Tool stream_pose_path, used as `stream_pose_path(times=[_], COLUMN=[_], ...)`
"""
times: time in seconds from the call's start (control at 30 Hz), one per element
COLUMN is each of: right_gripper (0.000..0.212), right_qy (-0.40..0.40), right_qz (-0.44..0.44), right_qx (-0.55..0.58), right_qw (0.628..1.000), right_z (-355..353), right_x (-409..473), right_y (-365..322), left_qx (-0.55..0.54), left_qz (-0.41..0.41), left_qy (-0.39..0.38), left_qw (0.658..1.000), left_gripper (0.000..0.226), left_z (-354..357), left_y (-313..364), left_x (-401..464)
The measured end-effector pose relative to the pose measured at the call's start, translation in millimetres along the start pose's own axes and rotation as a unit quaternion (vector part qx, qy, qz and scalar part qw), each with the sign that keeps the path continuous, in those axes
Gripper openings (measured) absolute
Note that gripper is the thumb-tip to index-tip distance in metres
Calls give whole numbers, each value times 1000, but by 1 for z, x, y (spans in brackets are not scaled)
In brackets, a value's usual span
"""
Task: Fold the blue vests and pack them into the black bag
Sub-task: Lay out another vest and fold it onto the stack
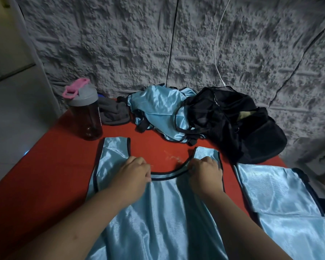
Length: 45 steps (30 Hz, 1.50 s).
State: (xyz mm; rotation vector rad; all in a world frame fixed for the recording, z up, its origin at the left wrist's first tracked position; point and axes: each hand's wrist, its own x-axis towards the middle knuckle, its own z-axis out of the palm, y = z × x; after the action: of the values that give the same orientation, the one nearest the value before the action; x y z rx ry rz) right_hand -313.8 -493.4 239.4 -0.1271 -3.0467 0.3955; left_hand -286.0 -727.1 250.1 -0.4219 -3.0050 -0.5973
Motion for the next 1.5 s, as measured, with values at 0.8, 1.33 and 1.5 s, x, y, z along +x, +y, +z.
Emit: stream_pose_path(times=[0.8,1.33,1.5], right_gripper=[56,63,61], right_qy=[-26,-74,5], right_qz=[37,6,18], right_qx=[-2,8,-13], right_qw=[999,997,1000], right_z=[30,19,18], right_x=[7,15,12], right_y=[6,27,16], left_qx=[119,93,128], left_qz=[-226,-194,-177], left_qy=[-9,-93,74], left_qw=[967,972,973], left_gripper=[70,59,41], left_z=[22,13,16], left_y=[-29,-67,-53], left_x=[1,37,36])
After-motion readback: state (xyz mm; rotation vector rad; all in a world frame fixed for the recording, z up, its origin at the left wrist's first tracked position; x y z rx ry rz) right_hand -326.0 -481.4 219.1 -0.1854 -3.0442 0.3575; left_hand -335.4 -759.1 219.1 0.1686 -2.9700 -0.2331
